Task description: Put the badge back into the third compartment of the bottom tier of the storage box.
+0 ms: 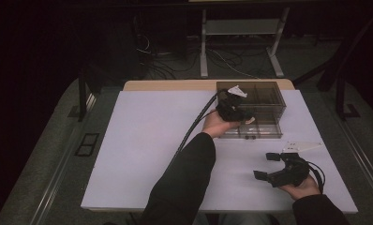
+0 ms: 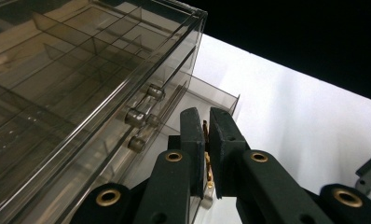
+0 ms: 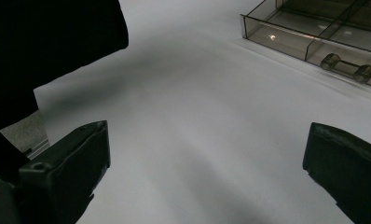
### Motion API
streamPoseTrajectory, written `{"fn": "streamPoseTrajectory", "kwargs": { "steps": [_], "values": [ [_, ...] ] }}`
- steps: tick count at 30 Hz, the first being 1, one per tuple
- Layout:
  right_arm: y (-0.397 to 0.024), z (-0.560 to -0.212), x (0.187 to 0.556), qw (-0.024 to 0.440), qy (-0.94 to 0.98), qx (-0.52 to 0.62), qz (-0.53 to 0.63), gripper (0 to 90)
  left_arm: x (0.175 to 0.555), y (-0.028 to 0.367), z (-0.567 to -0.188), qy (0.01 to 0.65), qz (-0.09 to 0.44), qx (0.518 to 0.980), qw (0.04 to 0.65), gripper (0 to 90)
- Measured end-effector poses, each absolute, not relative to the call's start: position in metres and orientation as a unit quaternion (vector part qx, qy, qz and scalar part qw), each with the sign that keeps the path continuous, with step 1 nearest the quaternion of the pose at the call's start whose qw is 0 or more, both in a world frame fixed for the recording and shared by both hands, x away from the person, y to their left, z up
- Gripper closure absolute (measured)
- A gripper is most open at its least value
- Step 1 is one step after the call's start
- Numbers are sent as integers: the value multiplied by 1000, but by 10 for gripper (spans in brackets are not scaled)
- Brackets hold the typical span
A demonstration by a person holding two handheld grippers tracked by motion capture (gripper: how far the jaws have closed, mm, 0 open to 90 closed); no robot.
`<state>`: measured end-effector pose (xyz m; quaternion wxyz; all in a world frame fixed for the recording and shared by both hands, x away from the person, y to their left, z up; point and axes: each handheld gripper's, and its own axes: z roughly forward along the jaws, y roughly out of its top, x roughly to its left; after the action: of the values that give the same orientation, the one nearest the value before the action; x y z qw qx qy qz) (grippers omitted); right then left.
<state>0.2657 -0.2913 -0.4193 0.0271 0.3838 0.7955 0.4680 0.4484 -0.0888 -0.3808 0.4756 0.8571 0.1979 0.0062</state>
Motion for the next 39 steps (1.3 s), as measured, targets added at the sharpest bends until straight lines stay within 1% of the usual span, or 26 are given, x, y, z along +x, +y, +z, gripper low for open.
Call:
{"fn": "streamPoseTrajectory", "kwargs": {
  "steps": [11,14,25,34,39],
  "values": [
    [-290,-419,265,24,796,386,466,0,449,-111,-399,210,-11,842,497,833],
    [-290,-419,265,21,796,385,467,1,449,-118,-403,203,-11,843,498,833],
    [-289,-419,265,22,797,381,469,1,448,-141,-424,212,-14,842,495,833],
    [-289,-419,265,22,798,378,469,1,452,-143,-430,217,-7,844,490,831],
    [-289,-419,265,20,798,379,468,0,453,-142,-433,228,-11,842,489,798]
  ]
}}
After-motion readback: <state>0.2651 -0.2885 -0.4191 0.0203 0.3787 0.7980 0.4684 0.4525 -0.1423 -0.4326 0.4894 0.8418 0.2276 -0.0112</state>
